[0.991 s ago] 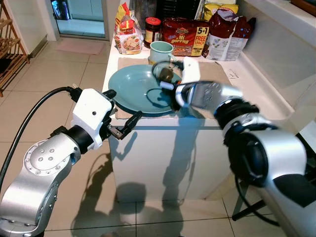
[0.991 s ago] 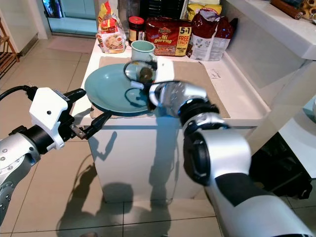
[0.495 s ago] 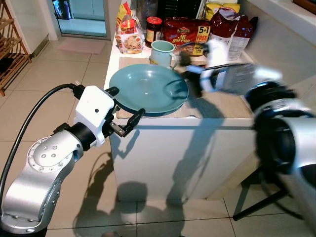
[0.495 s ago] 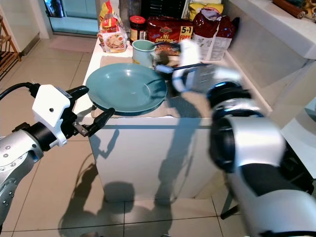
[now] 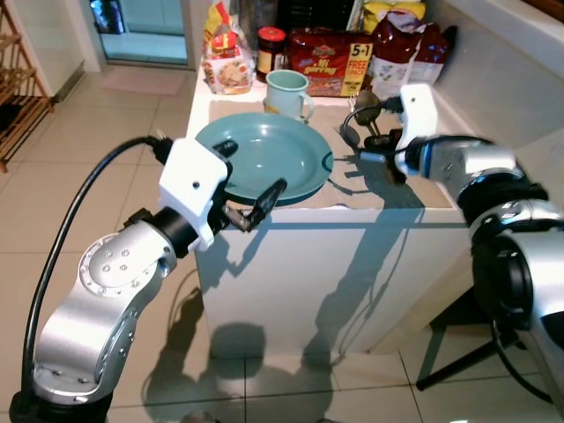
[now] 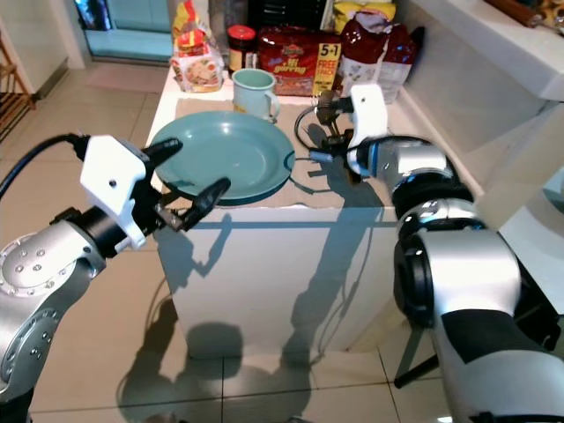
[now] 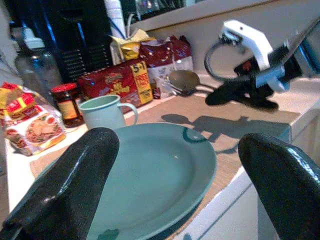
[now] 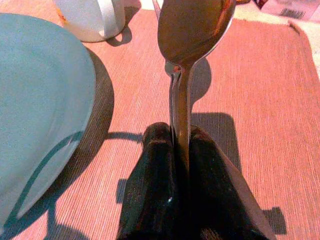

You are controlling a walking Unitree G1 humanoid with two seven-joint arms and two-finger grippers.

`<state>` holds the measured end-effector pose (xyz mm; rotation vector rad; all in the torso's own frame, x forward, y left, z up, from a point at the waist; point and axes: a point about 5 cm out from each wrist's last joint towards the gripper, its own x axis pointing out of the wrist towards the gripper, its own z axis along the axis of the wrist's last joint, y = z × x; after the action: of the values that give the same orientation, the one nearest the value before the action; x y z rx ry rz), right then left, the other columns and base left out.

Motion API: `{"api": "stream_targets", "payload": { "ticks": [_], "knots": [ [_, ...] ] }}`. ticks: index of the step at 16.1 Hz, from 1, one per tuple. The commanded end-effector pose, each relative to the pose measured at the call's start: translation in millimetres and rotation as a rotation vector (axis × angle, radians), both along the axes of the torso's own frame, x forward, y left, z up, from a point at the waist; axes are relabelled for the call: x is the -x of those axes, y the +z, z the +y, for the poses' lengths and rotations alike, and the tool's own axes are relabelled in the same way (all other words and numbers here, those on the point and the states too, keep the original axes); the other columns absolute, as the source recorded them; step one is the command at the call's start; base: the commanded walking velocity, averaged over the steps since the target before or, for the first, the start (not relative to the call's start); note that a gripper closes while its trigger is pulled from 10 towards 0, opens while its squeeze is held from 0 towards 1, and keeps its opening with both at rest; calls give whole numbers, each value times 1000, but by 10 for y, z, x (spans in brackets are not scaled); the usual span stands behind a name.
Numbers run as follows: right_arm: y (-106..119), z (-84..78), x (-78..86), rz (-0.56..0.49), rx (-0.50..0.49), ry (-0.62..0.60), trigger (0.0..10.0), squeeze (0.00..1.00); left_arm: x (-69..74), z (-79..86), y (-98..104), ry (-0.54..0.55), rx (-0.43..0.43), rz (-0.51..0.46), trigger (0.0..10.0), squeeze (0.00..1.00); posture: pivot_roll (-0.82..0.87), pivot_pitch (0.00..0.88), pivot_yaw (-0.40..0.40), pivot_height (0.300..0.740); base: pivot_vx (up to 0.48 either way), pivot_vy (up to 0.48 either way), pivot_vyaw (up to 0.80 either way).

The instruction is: Setting the table

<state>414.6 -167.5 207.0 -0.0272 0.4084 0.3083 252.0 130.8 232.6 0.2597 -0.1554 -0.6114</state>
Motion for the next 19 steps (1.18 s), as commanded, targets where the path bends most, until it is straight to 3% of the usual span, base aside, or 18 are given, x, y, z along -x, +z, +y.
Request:
{"api": "stream_targets", "payload": {
  "ticks": [1, 5, 6, 7, 8, 14, 16, 17, 18, 19],
  "knots": [
    [0, -55, -4, -28, 3, -29, 10000, 0, 25, -20, 49, -4, 0, -16, 10000, 0, 73, 3, -95, 740, 0, 0, 0],
    [-136, -28, 16, -27, -20, -48, 10000, 0, 81, -34, 17, -36, -22, 23, 10000, 0, 86, 39, -88, 740, 0, 0, 0],
    [-155, -44, 21, -22, -11, -56, 10000, 259, 91, -40, 14, -40, -24, 27, 10000, 0, 89, 44, -92, 740, 0, 0, 0],
    [-166, -54, 24, -20, -6, -61, 10000, 259, 98, -44, 14, -42, -23, 28, 10000, 0, 89, 45, -92, 740, 0, 0, 0],
    [-192, -97, 33, -11, 4, -83, 10000, 1000, 104, -41, 16, -36, -22, 32, 10000, 0, 93, 51, -96, 740, 0, 0, 0],
    [-115, -137, 7, -76, 11, -108, 10000, 1000, 80, -7, 35, -15, -33, 29, 10000, 0, 96, 48, -88, 740, 0, 0, 0],
    [-25, -154, -16, -124, 28, -114, 10000, 1000, 28, 41, 62, 37, -34, 14, 10000, 0, 97, 41, -87, 740, 0, 0, 0],
    [112, -167, -46, -192, 42, -118, 10000, 1000, -59, 134, 78, 135, -42, 4, 10000, 0, 96, 35, -89, 740, 0, 0, 0],
    [226, -153, -67, -242, 30, -105, 10000, 0, -137, 231, 82, 227, -41, 3, 10000, 0, 93, 31, -90, 740, 0, 0, 0],
    [277, -144, -75, -272, 41, -100, 10000, 0, -161, 263, 87, 259, -40, -1, 10000, 0, 93, 29, -88, 740, 0, 0, 0]
  ]
}}
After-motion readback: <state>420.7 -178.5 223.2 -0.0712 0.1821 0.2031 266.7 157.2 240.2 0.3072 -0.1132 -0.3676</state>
